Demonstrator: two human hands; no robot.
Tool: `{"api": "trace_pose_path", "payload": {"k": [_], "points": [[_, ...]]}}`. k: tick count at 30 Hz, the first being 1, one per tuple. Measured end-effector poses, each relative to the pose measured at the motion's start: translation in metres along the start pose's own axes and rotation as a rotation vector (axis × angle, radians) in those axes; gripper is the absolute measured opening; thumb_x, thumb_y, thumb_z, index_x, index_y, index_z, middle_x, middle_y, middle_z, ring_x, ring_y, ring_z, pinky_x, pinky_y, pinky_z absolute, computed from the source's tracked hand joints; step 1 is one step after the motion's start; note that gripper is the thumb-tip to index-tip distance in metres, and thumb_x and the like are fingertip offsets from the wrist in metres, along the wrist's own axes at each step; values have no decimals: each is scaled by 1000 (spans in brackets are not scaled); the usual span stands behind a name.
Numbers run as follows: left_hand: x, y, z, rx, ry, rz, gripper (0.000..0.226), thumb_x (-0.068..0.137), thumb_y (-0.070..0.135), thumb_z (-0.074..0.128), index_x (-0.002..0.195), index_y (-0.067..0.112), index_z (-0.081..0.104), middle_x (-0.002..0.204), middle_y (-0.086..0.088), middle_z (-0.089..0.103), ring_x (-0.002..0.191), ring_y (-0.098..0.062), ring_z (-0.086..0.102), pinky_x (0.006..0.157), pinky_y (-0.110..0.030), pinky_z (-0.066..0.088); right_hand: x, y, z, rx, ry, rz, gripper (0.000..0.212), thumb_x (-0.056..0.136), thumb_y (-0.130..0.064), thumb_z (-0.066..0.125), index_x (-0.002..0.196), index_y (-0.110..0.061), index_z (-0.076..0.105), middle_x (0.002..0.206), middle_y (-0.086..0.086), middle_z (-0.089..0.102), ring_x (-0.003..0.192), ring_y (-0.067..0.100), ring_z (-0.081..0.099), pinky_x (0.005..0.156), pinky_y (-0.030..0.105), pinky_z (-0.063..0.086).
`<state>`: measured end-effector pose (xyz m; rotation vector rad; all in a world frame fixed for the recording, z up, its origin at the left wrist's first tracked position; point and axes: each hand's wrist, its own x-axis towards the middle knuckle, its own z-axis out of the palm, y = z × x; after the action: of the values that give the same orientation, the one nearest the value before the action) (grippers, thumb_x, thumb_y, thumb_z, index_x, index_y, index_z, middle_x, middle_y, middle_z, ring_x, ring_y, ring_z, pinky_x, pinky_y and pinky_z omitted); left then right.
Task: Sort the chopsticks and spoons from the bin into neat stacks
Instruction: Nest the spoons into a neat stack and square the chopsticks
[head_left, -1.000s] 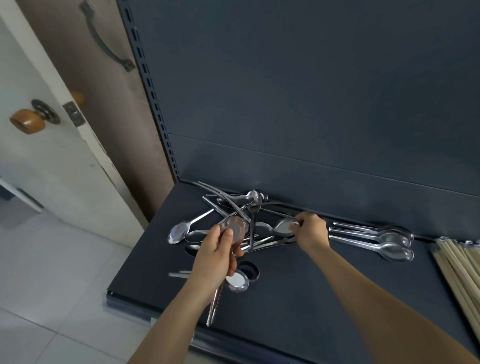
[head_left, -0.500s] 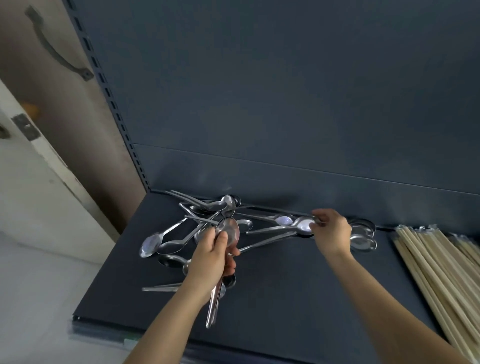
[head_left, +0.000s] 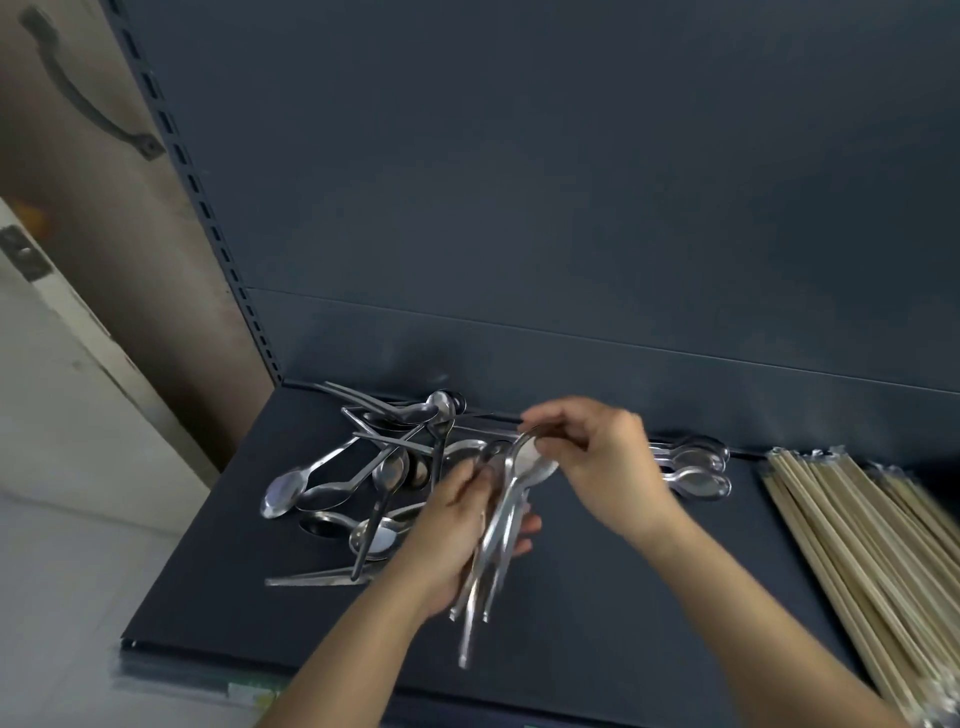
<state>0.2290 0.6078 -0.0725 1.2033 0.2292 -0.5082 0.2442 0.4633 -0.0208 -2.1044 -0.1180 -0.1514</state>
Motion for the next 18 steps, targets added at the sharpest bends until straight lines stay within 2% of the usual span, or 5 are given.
{"api": "trace_pose_path", "payload": {"k": [5,9,11,14,18], "points": [[-17,3,-3,70,-27,-6,46,99,45,28,108,11,58,70,-5,64,57,-14,59,53,-24,50,-11,4,43,-131,54,-36,44,86,8,52,115,-21,67,98,-12,66,83,-8,59,78,13,50],[-23,2,-24,206,107,113,30,101,35,34,108,13,53,62,0,48,45,-8,42,42,-20,34,-18,-6,73,-106,-119,-51,47,91,4,45,129,-21,57,114,-9,62,87,1,61,75,-2,40],[-26,4,-39,197,174,142,22,101,28,38,111,13,52,59,1,47,41,-7,36,39,-19,28,-18,-9,85,-64,-114,-81,42,94,-2,48,132,-20,54,119,-15,55,105,-5,53,88,-2,34],[-35,10,-68,180,304,206,16,100,25,42,105,12,52,67,-1,57,39,-7,36,37,-17,28,-16,-3,96,-74,-115,-76,37,94,-5,51,128,-17,57,119,-14,56,110,-4,48,93,3,35],[-47,16,-108,117,448,249,14,100,21,44,100,10,52,74,-5,62,40,-7,40,37,-18,31,-16,14,110,-367,-338,35,29,91,-15,59,120,-15,62,116,3,61,110,16,52,91,24,44]]}}
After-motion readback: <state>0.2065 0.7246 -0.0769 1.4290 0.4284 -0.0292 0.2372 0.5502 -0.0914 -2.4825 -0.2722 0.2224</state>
